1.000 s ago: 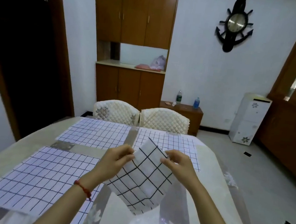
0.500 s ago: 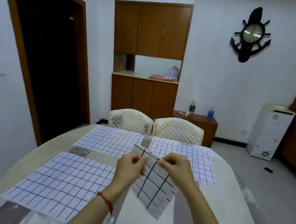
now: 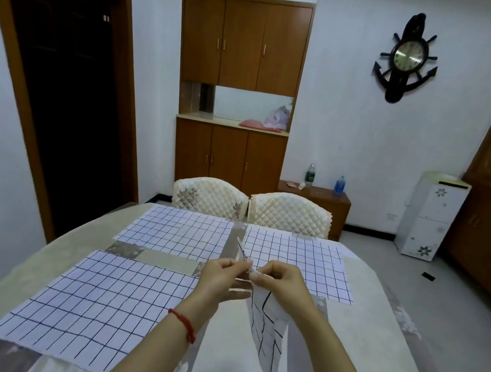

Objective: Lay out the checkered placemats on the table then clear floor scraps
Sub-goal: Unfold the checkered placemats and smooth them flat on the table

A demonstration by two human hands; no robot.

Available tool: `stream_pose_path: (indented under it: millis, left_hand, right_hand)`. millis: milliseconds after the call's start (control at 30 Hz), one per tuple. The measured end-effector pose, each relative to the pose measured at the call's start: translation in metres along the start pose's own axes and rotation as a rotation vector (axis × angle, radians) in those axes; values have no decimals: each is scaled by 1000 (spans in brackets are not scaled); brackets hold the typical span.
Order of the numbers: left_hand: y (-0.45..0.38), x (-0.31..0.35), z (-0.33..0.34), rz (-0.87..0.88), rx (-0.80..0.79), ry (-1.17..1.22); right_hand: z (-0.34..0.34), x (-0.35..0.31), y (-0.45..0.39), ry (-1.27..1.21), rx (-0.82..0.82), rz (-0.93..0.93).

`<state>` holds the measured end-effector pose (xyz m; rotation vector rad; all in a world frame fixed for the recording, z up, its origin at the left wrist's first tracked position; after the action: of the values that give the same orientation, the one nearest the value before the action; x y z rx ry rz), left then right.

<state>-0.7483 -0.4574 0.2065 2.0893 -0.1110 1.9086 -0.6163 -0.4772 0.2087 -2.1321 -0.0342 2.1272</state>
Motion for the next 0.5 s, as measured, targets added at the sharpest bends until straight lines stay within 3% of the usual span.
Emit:
stream_pose_path:
  millis: [300,400,500]
  left_hand:
    - [-6,-4,-3,77,57,-21]
    - [-10,-1,-12,69,144,-79]
    - [-17,3,-39,140,304,-283]
  right_hand:
    - [-5,-7,3,-3,45,11]
    - [-17,-10,2,50,157,-24]
    - [-43,-17,2,271,309,-76]
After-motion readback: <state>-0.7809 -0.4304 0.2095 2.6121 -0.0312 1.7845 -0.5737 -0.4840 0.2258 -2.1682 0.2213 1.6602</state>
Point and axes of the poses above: each hand's wrist, its own y-axis away from the middle knuckle, its own z-axis out of the palm, x = y × z, the point moved 4 cm from there along -y, towards the middle knuckle, and after that the axes turned 13 degrees about -y, right-handed, at the moved point
